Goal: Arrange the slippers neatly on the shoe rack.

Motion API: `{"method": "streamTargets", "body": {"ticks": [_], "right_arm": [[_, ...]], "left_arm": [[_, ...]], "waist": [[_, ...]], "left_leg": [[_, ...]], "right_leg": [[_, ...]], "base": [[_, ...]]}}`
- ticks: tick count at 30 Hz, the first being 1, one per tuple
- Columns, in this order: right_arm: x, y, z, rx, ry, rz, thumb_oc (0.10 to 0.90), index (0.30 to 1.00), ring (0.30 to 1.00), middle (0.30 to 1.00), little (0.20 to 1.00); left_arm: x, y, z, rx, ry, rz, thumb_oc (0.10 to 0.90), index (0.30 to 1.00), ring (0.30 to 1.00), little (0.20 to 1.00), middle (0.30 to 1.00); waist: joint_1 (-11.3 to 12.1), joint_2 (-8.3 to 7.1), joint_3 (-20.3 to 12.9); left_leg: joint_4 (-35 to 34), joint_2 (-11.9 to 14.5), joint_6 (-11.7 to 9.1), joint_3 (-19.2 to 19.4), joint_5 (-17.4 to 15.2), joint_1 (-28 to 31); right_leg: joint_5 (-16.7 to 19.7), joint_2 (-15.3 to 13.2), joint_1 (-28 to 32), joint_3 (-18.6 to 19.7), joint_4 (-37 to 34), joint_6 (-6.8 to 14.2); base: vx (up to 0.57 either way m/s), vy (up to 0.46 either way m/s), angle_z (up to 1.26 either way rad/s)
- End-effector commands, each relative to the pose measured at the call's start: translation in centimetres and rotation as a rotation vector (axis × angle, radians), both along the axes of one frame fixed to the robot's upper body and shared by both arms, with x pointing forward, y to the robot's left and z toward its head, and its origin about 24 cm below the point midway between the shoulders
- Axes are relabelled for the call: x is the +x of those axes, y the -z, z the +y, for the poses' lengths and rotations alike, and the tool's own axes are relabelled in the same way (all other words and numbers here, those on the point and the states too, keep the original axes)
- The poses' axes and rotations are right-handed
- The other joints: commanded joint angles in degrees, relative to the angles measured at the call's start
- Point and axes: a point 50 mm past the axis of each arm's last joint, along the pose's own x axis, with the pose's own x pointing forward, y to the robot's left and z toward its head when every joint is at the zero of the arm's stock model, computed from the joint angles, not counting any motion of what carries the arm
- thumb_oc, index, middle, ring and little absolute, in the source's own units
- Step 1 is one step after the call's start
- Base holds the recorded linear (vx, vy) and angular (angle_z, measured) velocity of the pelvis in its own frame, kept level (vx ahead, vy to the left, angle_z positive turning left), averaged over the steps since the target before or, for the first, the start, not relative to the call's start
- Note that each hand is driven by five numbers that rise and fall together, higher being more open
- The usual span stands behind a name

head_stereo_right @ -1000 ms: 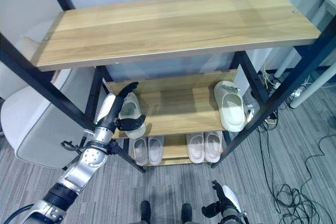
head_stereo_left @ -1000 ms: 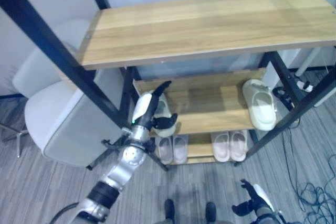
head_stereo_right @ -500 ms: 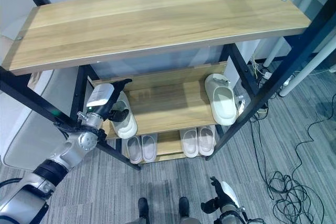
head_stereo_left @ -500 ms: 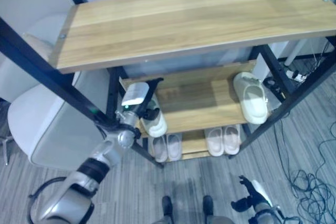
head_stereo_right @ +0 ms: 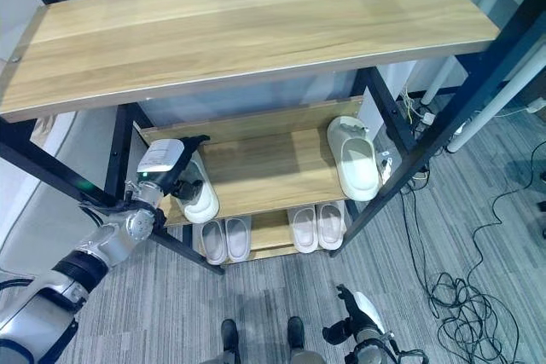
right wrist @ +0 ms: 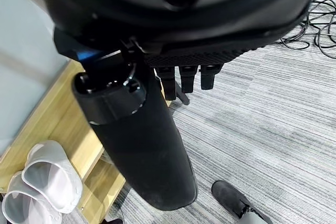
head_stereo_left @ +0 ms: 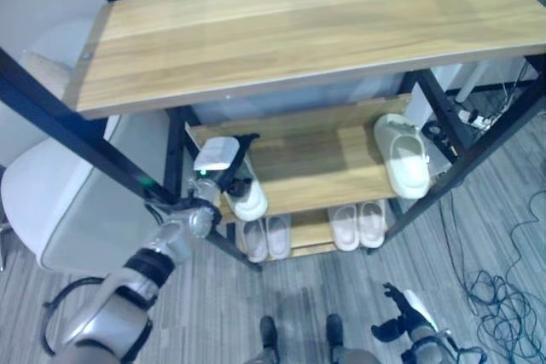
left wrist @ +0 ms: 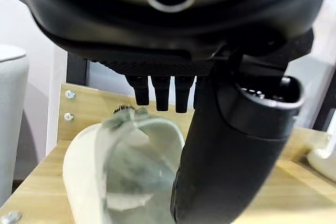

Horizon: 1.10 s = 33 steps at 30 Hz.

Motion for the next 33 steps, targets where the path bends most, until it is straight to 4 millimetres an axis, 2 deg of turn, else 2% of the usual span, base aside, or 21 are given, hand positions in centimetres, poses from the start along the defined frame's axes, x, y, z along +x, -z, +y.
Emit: {"method": "streamTargets", "body": {"ticks": [1, 6, 13, 19, 22, 23, 24, 27, 29, 30, 33], "right_arm": [[0.9, -1.2, -0.5, -0.004, -0.027, -0.074, 0.800, 0.900, 0.900, 0.900, 0.900], [0.9, -1.1, -0.3, 0.002, -0.027, -0.060, 0.800, 0.900, 0.900, 0.900, 0.900], [0.8, -1.0, -0.2, 0.004, -0.027, -0.060, 0.800, 0.900, 0.900, 0.900, 0.900], [0.9, -1.2, -0.3, 0.004, -0.023, -0.069, 0.800, 0.900, 0.900, 0.900, 0.900], [0.7, -1.3, -0.6, -0.004, -0.011, -0.072, 0.800, 0.900, 0.900, 0.900, 0.900], [0.7, -1.3, -0.6, -0.005, -0.011, -0.072, 0.800, 0.900, 0.900, 0.900, 0.900], [0.7, -1.4, -0.7, -0.009, -0.005, -0.075, 0.800, 0.900, 0.900, 0.900, 0.900], [0.6, -1.5, -1.1, -0.014, 0.011, -0.081, 0.800, 0.900, 0.900, 0.900, 0.900], [0.5, -1.7, -1.5, -0.028, 0.021, -0.092, 0.800, 0.900, 0.900, 0.900, 0.900], [0.5, -1.7, -1.6, -0.029, 0.022, -0.092, 0.800, 0.900, 0.900, 0.900, 0.900], [0.3, -2.1, -2.3, -0.047, 0.041, -0.105, 0.800, 0.900, 0.900, 0.900, 0.900]], "left_arm": [[2.4, -6.0, 4.2, -0.003, -0.186, -0.133, 0.400, 0.300, 0.300, 0.300, 0.300], [2.3, -5.8, 4.6, -0.037, -0.190, -0.114, 0.400, 0.300, 0.300, 0.300, 0.300], [2.1, -5.5, 3.6, -0.110, -0.142, -0.118, 0.400, 0.300, 0.300, 0.300, 0.300], [1.7, -5.7, 1.3, -0.218, -0.053, -0.146, 0.400, 0.300, 0.300, 0.300, 0.300], [1.5, -6.1, -1.1, -0.292, 0.033, -0.170, 0.400, 0.300, 0.300, 0.300, 0.300], [1.5, -6.1, -1.1, -0.293, 0.033, -0.170, 0.400, 0.300, 0.300, 0.300, 0.300], [1.4, -6.2, -2.4, -0.333, 0.075, -0.178, 0.400, 0.300, 0.300, 0.300, 0.300], [1.2, -6.6, -3.6, -0.374, 0.116, -0.196, 0.400, 0.300, 0.300, 0.300, 0.300], [1.1, -7.2, -5.5, -0.418, 0.177, -0.219, 0.400, 0.300, 0.300, 0.300, 0.300], [1.1, -7.2, -5.6, -0.418, 0.178, -0.219, 0.400, 0.300, 0.300, 0.300, 0.300], [1.1, -8.7, -7.0, -0.467, 0.224, -0.272, 0.400, 0.300, 0.300, 0.300, 0.300]], "waist": [[0.4, -2.67, -2.2], [0.6, -2.73, -2.0], [0.6, -2.31, -1.6], [0.5, -1.48, -0.9], [0.1, -0.68, -0.4], [0.2, -0.65, -0.3], [-0.1, -0.20, -0.1], [-0.4, 0.45, 0.3], [-1.2, 1.40, 0.9], [-1.2, 1.44, 0.9], [-2.6, 3.17, 1.6]], "left_leg": [[-0.5, 0.2, -3.1, 2.1, -3.6, 1.5], [-0.5, 0.4, -3.1, 2.4, -3.7, 1.7], [-0.5, 0.2, -3.1, 2.5, -3.9, 2.3], [-0.5, 0.1, -3.1, 2.7, -3.8, 2.8], [-0.5, 0.0, -3.2, 3.1, -3.7, 2.9], [-0.5, 0.0, -3.2, 3.1, -3.7, 2.9], [-0.5, 0.0, -3.2, 3.3, -3.7, 3.0], [-0.5, -0.1, -3.2, 3.7, -3.7, 3.2], [-0.5, -0.2, -3.2, 4.4, -3.6, 3.2], [-0.5, -0.2, -3.2, 4.4, -3.6, 3.2], [-0.5, -0.2, -3.1, 5.5, -3.7, 3.3]], "right_leg": [[-1.2, -3.9, -2.2, -0.8, -0.1, 6.2], [-1.2, -3.9, -2.2, -0.3, -0.1, 6.2], [-1.3, -3.9, -1.8, -0.1, -0.1, 6.1], [-1.4, -4.0, -1.6, 0.0, -0.1, 6.0], [-1.4, -4.1, -1.7, 0.4, -0.1, 6.0], [-1.4, -4.1, -1.6, 0.4, -0.1, 6.0], [-1.4, -4.1, -1.7, 0.6, -0.1, 6.0], [-1.3, -4.2, -1.9, 1.1, -0.1, 6.0], [-1.2, -4.3, -2.2, 1.5, -0.1, 6.0], [-1.2, -4.3, -2.2, 1.6, -0.1, 6.0], [-1.0, -4.5, -2.9, 2.6, -0.1, 6.2]], "base": [[0.00, 0.000, 0.00], [0.01, -0.001, -0.02], [0.00, -0.001, -0.02], [0.00, 0.000, 0.00], [0.00, 0.000, 0.00], [0.00, 0.000, 0.00], [-0.01, 0.014, -0.04], [-0.01, 0.010, -0.09], [-0.02, 0.006, -0.11], [-0.01, 0.019, -0.10], [0.00, 0.028, -0.16]]}}
